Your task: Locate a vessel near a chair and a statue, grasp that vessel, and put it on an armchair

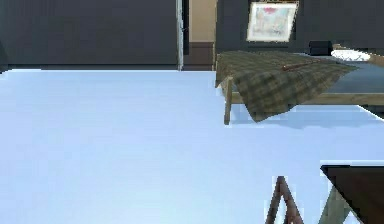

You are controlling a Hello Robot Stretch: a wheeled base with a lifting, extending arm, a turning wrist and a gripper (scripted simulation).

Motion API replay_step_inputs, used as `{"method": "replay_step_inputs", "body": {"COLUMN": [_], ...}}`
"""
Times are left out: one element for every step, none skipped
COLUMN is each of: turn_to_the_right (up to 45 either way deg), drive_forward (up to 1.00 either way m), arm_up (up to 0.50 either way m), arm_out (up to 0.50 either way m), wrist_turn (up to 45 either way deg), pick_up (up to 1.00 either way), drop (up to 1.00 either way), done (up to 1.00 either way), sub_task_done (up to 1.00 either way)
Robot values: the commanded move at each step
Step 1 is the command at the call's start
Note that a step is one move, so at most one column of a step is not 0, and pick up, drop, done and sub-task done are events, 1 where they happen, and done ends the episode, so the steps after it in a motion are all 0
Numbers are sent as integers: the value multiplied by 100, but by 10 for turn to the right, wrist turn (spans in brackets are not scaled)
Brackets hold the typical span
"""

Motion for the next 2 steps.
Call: {"method": "replay_step_inputs", "body": {"turn_to_the_right": [0,450], "drive_forward": [60,0], "arm_up": [0,0], "arm_out": [0,0], "wrist_turn": [0,0], "pick_up": [0,0], "drop": [0,0], "done": [0,0], "sub_task_done": [0,0]}}
